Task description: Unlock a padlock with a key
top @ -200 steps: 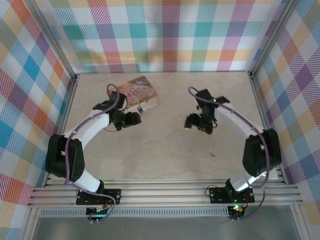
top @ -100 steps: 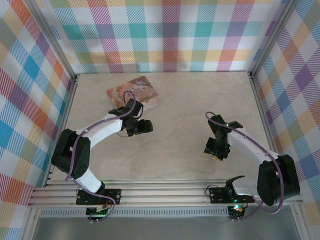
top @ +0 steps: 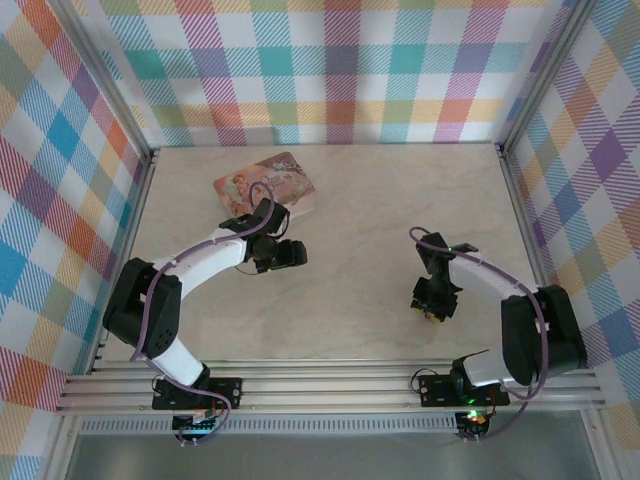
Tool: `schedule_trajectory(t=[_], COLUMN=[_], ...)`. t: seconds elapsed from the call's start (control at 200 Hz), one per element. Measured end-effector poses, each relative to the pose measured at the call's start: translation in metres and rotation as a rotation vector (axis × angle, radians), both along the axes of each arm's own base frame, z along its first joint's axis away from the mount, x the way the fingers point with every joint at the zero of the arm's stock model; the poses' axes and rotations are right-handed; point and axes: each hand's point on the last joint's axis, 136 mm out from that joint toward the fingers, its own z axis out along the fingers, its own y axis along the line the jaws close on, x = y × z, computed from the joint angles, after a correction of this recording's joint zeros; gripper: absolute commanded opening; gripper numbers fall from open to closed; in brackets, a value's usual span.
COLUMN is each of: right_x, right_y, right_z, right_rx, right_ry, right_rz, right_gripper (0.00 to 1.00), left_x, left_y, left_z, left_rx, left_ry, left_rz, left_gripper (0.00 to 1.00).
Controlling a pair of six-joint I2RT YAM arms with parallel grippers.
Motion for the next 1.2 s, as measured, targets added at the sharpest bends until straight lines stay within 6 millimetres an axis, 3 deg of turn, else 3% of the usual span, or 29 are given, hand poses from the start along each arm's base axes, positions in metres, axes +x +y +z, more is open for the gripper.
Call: schedule_trajectory(t=[0.075, 0.38, 0.675, 0.79, 0.895, 1.0, 1.2], right_x=[0.0, 0.006, 0.025, 0.044, 0.062, 0.082, 0.104], right_y=[0.0, 0.005, 0.023, 0.044, 0.067, 0.095, 0.153], right_z=[-0.006, -0.001, 0.01, 0.03, 0.058, 0.091, 0.141], right_rx=[-0.004, 0.028, 0.085, 0.115, 0.141, 0.207, 0.45], right_ry=[0.02, -0.013, -0.087, -0.173, -0.28, -0.403, -0.59], right_rz=[0.006, 0.071, 0.193, 0.284, 0.372, 0.454, 0.572], right_gripper=[0.28, 0.0, 0.0, 0.0, 0.0, 0.0, 0.0], left_x=[-0.001, -0.002, 0.002, 0.008, 0.019, 0.022, 0.01], left_y=[0.001, 0.007, 0.018, 0.031, 0.062, 0.09, 0.077], left_z=[-0.001, -0.001, 0.012, 0.037, 0.069, 0.089, 0.093], left_rx=[0.007, 0.031, 0.045, -0.011, -0.102, -0.166, -0.349], left_ry=[0.005, 0.007, -0.002, -0.046, -0.106, -0.146, -0.095], left_rz=[0.005, 0.031, 0.071, 0.115, 0.22, 0.326, 0.425], left_gripper=[0.73, 0.74, 0.73, 0.74, 0.74, 0.74, 0.68])
